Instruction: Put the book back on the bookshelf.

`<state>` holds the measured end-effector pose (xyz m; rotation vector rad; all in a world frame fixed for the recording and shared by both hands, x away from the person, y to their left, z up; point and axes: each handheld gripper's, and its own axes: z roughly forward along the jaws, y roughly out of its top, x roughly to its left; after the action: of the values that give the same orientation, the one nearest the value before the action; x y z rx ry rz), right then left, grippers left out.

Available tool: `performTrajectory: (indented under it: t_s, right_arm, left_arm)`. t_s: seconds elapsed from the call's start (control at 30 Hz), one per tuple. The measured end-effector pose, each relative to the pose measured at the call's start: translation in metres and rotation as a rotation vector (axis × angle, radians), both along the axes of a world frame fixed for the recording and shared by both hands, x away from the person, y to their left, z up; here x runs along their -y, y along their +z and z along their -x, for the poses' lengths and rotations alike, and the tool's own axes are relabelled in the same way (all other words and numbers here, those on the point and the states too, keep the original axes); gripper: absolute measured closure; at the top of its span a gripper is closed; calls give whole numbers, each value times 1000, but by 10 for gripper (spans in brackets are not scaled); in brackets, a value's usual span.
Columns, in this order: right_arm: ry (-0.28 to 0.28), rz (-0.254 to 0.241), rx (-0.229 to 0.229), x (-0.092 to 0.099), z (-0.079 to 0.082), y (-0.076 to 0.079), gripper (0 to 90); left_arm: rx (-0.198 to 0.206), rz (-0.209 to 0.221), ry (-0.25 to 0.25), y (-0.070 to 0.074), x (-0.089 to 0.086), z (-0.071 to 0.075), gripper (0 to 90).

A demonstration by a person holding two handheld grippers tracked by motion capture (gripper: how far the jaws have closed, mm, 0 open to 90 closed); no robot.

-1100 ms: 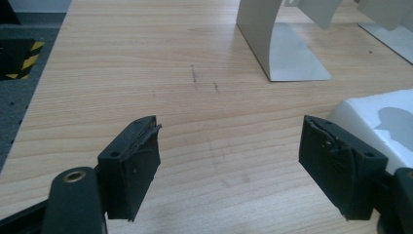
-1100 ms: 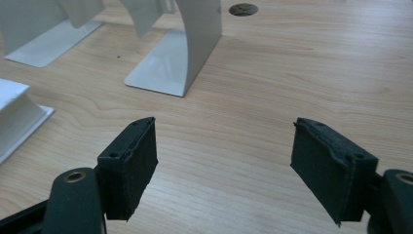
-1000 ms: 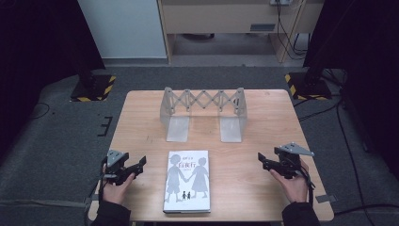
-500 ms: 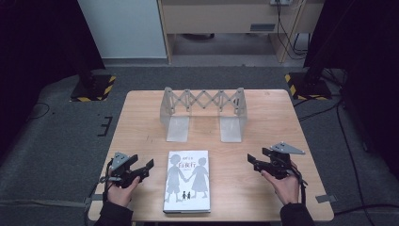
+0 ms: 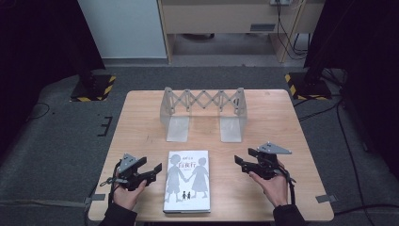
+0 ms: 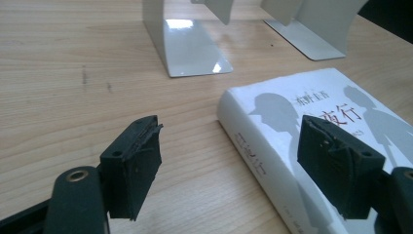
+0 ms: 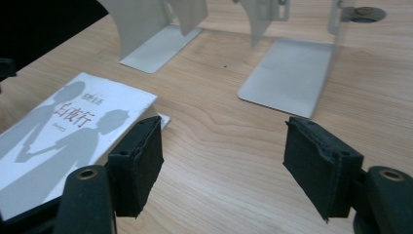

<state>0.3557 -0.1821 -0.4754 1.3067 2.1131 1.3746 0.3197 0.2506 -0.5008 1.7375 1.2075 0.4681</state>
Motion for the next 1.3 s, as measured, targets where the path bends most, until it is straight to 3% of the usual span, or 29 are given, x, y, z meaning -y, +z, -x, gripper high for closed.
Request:
performTrajectory:
  t_s: [0.17, 0.27, 0.57, 0.8, 1.3]
  right_arm:
    - [33, 19, 12, -12, 0, 1, 312]
    - [44, -34, 24, -18, 0, -2, 318]
    - [85, -39, 8, -47, 2, -6, 350]
    - [104, -32, -3, -62, 3, -10, 348]
    - [156, -28, -42, -97, 8, -27, 343]
  left_arm:
    - [-22, -10, -33, -4, 6, 0, 230]
    - [-29, -14, -51, -5, 11, 1, 230]
    - [-52, -27, -96, -8, 24, 3, 239]
    - [-68, -90, -135, -12, 36, 3, 249]
    - [-115, -21, -142, -16, 39, -4, 250]
